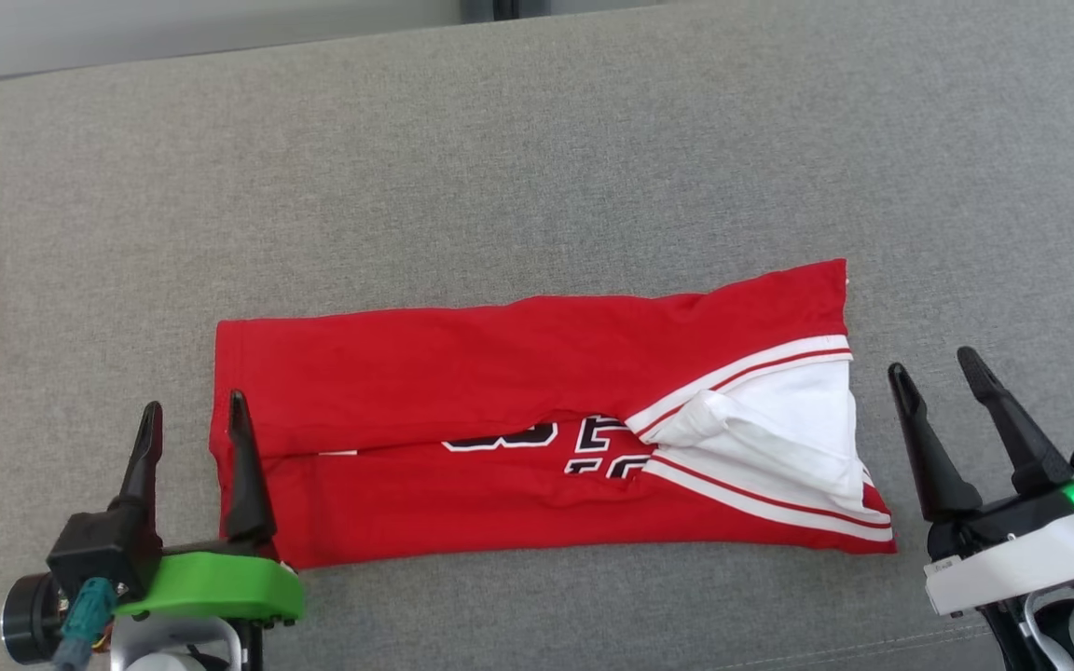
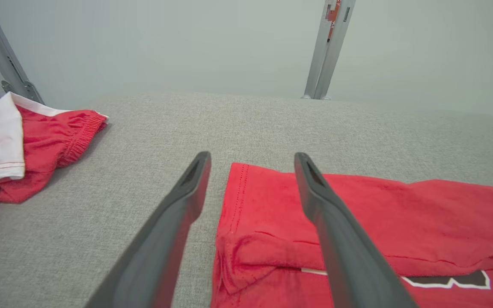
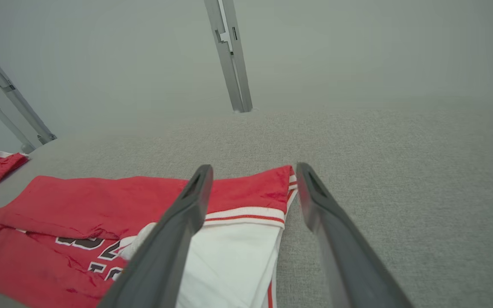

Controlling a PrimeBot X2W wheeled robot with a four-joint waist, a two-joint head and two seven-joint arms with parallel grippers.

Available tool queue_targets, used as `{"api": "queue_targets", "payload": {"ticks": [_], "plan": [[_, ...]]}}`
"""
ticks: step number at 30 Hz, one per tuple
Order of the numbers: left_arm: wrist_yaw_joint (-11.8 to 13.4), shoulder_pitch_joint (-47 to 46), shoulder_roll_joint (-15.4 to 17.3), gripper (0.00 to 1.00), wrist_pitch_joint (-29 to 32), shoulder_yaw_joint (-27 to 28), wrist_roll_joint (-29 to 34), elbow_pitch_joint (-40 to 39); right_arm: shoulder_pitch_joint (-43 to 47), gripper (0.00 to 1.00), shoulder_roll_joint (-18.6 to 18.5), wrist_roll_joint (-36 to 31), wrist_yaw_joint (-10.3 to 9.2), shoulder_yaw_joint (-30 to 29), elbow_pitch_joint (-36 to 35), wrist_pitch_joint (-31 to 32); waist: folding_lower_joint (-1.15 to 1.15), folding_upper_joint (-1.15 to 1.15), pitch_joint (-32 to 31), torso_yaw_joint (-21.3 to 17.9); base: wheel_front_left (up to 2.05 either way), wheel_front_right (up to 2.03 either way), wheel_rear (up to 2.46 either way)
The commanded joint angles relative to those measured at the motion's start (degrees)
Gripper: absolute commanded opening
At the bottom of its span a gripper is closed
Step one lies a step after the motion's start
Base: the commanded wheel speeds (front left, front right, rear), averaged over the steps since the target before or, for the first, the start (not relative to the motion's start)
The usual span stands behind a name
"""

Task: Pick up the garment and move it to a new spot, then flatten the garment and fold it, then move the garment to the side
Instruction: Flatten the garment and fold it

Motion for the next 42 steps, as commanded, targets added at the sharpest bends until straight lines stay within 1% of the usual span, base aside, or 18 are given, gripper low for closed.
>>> {"api": "queue_targets", "payload": {"ticks": [1, 5, 9, 12, 19, 24, 27, 31, 37, 41, 42], "plan": [[0.52, -0.99, -0.63, 1.00, -1.11, -0.58, 0.99, -0.39, -0.94, 1.00, 0.72, -1.66, -0.07, -1.16, -0.95, -0.15, 0.00, 0.00, -1.05, -0.21, 0.00, 0.00, 0.00], [1.67, -1.24, -1.75, 1.00, -3.29, -0.77, 3.72, -0.31, -1.50, 1.00, 2.89, -4.64, -0.07, -3.57, -2.18, 0.21, 0.00, 0.00, -2.81, -0.86, 0.00, 0.00, 0.00], [2.05, -0.06, -2.07, 1.00, -4.11, -0.95, 5.56, 0.11, -1.21, 1.00, 4.30, -6.35, -0.08, -4.30, -2.46, 0.78, 0.00, 0.00, -4.33, -1.19, 0.00, 0.00, 0.00], [1.47, 0.98, -1.92, 1.00, -4.44, -0.97, 6.74, 1.17, -0.23, 1.00, 5.04, -7.25, -0.07, -4.37, -1.87, 1.37, 0.00, 0.00, -4.95, -0.95, 0.00, 0.00, 0.00], [0.19, 0.51, -1.85, 1.00, -4.53, -0.68, 7.12, 2.41, 0.12, 1.00, 5.61, -7.21, -0.07, -4.33, -1.46, 1.82, 0.00, 0.00, -4.93, -0.19, 0.00, 0.00, 0.00], [-0.25, -1.28, -2.30, 1.00, -4.57, -0.52, 7.94, 1.95, 0.00, 1.00, 5.62, -6.43, -0.07, -5.56, -0.40, 2.33, 0.00, 0.00, -3.33, 0.89, 0.00, 0.00, 0.00], [-0.71, -3.32, -3.10, 1.00, -4.57, -0.69, 9.06, 0.85, -0.27, 1.00, 4.91, -5.24, -0.07, -6.34, 2.63, 3.03, 0.00, 0.00, -1.18, 2.65, 0.00, 0.00, 0.00], [-1.53, -6.03, -4.92, 1.00, -4.54, -0.71, 10.64, 0.09, -1.80, 1.00, 4.04, -3.56, -0.07, -5.94, 9.81, 2.99, 0.00, 0.00, 1.57, 5.67, 0.00, 0.00, 0.00], [-3.45, -8.03, -7.27, 1.00, -4.53, 0.13, 12.23, 0.15, -5.68, 1.00, 3.45, -0.23, -0.07, -1.29, 20.31, 2.85, 0.00, 0.00, 4.07, 8.15, 0.00, 0.00, 0.00], [-4.47, -8.26, -8.52, 1.00, -4.54, 1.20, 12.95, 0.17, -6.68, 1.00, 2.99, 2.49, -0.07, 2.29, 25.73, 5.07, 0.00, 0.00, 4.39, 8.87, 0.00, 0.00, 0.00], [-4.66, -8.16, -8.70, 1.00, -4.54, 1.41, 13.04, 0.13, -6.71, 0.90, 3.02, 3.37, -0.07, 3.08, 26.61, 5.69, 0.00, 0.00, 4.34, 8.95, 0.00, 0.00, 0.00]]}}
